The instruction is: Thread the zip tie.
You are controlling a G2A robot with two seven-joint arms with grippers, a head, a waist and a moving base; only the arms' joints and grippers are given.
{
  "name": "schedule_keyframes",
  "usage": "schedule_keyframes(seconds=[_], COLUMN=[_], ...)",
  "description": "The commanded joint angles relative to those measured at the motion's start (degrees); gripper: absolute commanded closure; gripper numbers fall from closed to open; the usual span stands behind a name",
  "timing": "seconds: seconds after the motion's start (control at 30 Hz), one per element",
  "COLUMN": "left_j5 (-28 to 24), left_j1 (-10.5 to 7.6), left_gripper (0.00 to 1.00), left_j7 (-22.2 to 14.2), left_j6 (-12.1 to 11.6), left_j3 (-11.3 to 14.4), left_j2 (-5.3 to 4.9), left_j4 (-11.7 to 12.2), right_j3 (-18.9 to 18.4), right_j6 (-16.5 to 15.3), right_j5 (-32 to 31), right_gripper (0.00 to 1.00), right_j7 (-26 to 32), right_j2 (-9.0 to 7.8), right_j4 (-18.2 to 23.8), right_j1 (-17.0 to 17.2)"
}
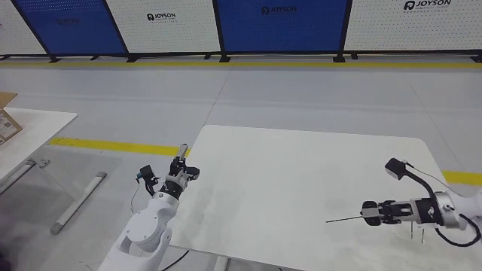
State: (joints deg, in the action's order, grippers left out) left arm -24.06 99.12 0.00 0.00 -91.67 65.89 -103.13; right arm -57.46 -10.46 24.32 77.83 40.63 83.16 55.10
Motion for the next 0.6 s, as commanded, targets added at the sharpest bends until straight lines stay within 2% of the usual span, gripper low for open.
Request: schedule_keyframes(seconds=[0.0,0.07,0.13,0.23,0.37,0.57], left_j5=[0.0,0.0,0.0,0.0,0.0,0.0], left_j1=[0.00,0.00,0.00,0.00,0.00,0.00], left_gripper=[0.00,0.00,0.00,0.00,0.00,0.00], left_j7=[0.0,0.0,0.0,0.0,0.0,0.0], left_j6=[0.0,0.0,0.0,0.0,0.0,0.0], left_j3=[0.0,0.0,0.0,0.0,0.0,0.0], left_j2=[0.00,0.00,0.00,0.00,0.00,0.00], left_j4=[0.0,0.0,0.0,0.0,0.0,0.0], right_j3=[-0.6,-1.2,-1.3,0.2,2.3,2.3], right_j6=[-2.6,-4.6,-5.2,-4.2,-2.8,-2.8], right_j5=[4.5,6.7,7.6,6.2,5.6,5.6], right_gripper=[1.00,1.00,1.00,1.00,1.00,1.00], right_j7=[1.1,1.8,1.2,-2.1,-2.6,-2.6], right_j2=[0.11,0.09,0.20,0.83,1.75,1.75], right_j4=[-1.0,-2.3,-3.1,-2.5,-1.3,-1.3], right_j1=[1.3,2.1,3.1,3.7,3.2,3.2])
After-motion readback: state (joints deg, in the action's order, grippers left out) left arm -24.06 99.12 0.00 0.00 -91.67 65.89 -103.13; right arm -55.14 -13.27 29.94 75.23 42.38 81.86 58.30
